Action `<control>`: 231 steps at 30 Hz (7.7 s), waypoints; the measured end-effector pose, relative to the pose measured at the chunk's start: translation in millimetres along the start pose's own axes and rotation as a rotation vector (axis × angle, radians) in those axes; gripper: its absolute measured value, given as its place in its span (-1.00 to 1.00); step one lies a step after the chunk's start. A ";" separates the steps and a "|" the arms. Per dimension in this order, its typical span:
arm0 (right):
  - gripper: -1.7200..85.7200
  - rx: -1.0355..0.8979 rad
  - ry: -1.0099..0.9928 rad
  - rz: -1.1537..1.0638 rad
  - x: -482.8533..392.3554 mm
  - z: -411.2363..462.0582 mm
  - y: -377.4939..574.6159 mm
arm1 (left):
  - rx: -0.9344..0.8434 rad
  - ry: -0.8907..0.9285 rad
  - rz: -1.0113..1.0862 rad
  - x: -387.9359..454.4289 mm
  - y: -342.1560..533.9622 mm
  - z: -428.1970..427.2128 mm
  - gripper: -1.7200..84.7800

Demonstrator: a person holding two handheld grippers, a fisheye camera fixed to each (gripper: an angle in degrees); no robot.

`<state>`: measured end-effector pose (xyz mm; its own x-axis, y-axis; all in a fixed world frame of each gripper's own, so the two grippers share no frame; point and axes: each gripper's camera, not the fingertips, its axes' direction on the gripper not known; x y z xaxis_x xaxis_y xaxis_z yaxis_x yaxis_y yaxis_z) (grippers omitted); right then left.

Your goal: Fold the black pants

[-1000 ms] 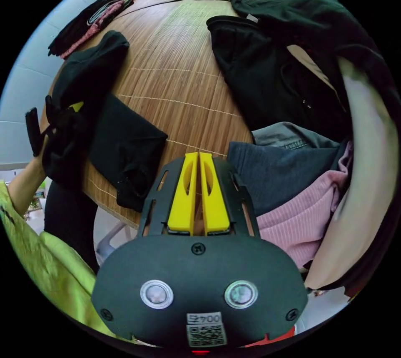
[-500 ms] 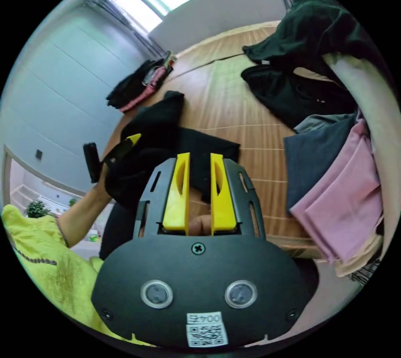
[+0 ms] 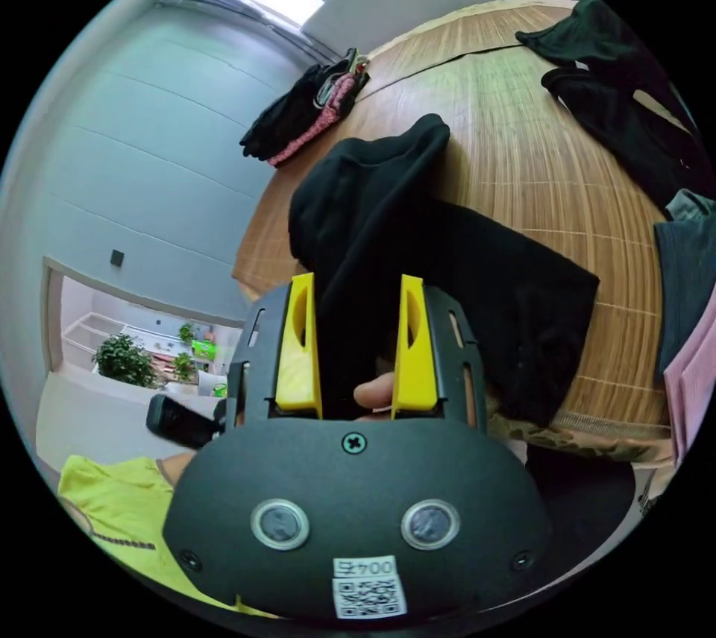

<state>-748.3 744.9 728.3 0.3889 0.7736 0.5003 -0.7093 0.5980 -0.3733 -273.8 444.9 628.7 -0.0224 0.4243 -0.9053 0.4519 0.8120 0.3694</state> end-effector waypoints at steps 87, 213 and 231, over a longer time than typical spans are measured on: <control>-0.58 -0.139 -1.265 -0.820 -242.7 76.5 -1.7 | 0.830 0.971 0.607 -239.8 -5.5 -433.1 -0.82; -0.81 0.179 0.856 -0.238 -140.4 -63.8 51.6 | 0.136 -0.513 -0.539 -195.7 27.5 -147.4 -0.85; -0.83 0.079 0.521 -0.142 -37.5 24.8 36.8 | -0.221 -0.759 -0.371 -318.0 -119.7 -19.6 -0.91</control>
<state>-803.6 732.7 715.2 0.7098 0.6999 0.0803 -0.6627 0.7020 -0.2608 -338.2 220.7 876.5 0.5019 -0.2014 -0.8412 0.3487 0.9371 -0.0163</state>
